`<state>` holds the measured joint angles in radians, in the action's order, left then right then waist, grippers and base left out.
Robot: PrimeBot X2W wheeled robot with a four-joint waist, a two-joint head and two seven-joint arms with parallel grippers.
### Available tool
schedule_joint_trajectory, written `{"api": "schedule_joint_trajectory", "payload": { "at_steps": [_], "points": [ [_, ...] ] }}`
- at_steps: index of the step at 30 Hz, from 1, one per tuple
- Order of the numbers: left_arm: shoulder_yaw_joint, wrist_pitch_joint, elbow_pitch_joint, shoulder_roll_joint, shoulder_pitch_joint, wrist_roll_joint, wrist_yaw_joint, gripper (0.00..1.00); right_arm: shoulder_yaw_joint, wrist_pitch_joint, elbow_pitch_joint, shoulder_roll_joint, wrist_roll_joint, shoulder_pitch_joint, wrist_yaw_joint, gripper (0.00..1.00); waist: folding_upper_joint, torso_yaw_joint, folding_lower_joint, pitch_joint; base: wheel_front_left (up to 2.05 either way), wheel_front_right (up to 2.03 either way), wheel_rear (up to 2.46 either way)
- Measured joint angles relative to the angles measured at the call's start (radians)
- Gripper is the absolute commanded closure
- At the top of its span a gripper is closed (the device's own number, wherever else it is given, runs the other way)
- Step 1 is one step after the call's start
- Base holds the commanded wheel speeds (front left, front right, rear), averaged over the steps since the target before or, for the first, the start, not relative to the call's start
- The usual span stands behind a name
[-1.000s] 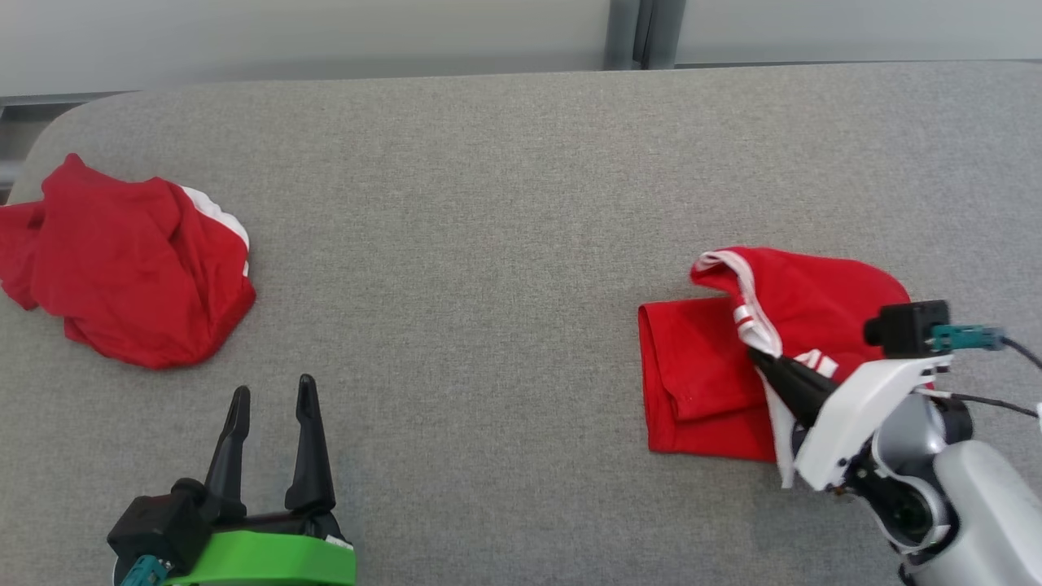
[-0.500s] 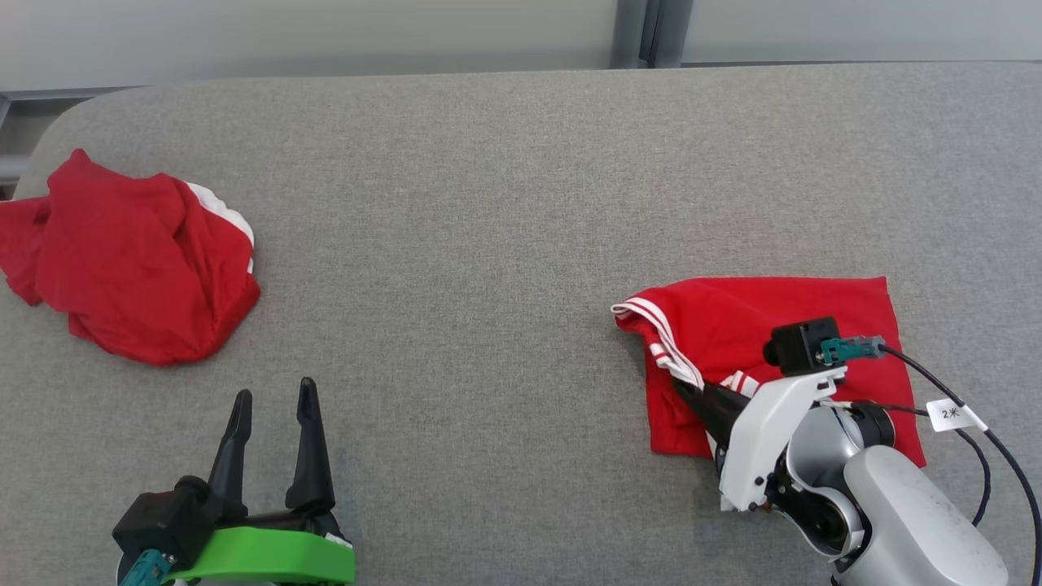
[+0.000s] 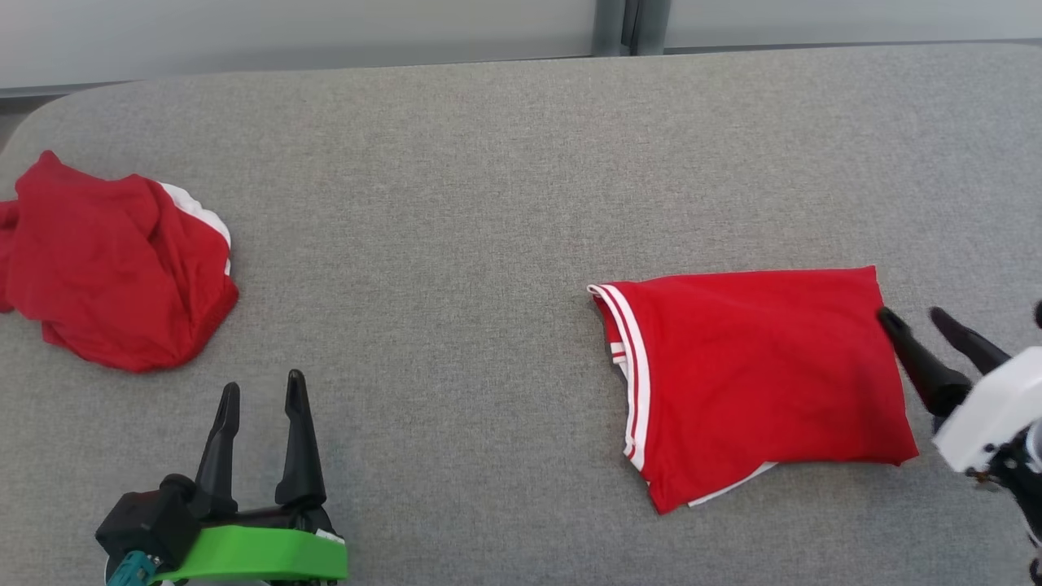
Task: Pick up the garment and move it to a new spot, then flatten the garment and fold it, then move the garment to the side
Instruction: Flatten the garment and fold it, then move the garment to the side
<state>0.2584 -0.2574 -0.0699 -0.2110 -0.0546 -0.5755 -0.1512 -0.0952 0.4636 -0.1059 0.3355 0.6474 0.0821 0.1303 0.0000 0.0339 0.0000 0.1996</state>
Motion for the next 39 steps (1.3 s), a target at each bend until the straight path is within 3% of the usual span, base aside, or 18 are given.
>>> {"api": "schedule_joint_trajectory", "payload": {
  "at_steps": [5,12,20,22,28,39],
  "points": [
    [0.003,0.000,0.005,0.010,0.004,0.001,0.002,0.00,-0.068,0.058,0.066,0.009,0.008,-0.030,0.000,0.00,0.0000,-0.003,0.0000,0.017,0.00,0.00,0.00],
    [0.007,-0.001,0.018,0.014,0.011,0.011,0.008,0.00,-0.031,0.114,0.221,0.022,0.013,0.048,0.000,0.00,0.0000,0.004,0.0000,0.011,0.00,0.00,0.00],
    [0.012,-0.001,0.031,0.025,0.024,0.013,0.013,0.00,0.005,0.133,0.407,-0.013,0.024,0.172,0.000,0.00,0.0000,0.033,0.0000,0.009,0.00,0.00,0.00],
    [0.010,-0.002,0.033,0.027,0.025,0.013,0.013,0.00,0.022,0.131,0.439,-0.005,0.017,0.192,0.000,1.00,0.0000,0.044,0.0000,0.008,0.00,0.00,0.00],
    [-0.004,-0.004,0.026,0.028,0.026,0.011,0.013,0.00,0.072,0.130,0.467,0.026,0.048,0.246,0.000,1.00,0.0000,0.052,0.0000,0.005,0.00,0.00,0.00],
    [-0.013,0.012,-0.019,0.004,0.031,0.022,-0.002,0.00,0.112,0.084,0.515,0.039,0.093,0.285,0.001,1.00,0.0000,-0.099,0.0000,0.009,0.00,0.00,0.00]
  ]
}}
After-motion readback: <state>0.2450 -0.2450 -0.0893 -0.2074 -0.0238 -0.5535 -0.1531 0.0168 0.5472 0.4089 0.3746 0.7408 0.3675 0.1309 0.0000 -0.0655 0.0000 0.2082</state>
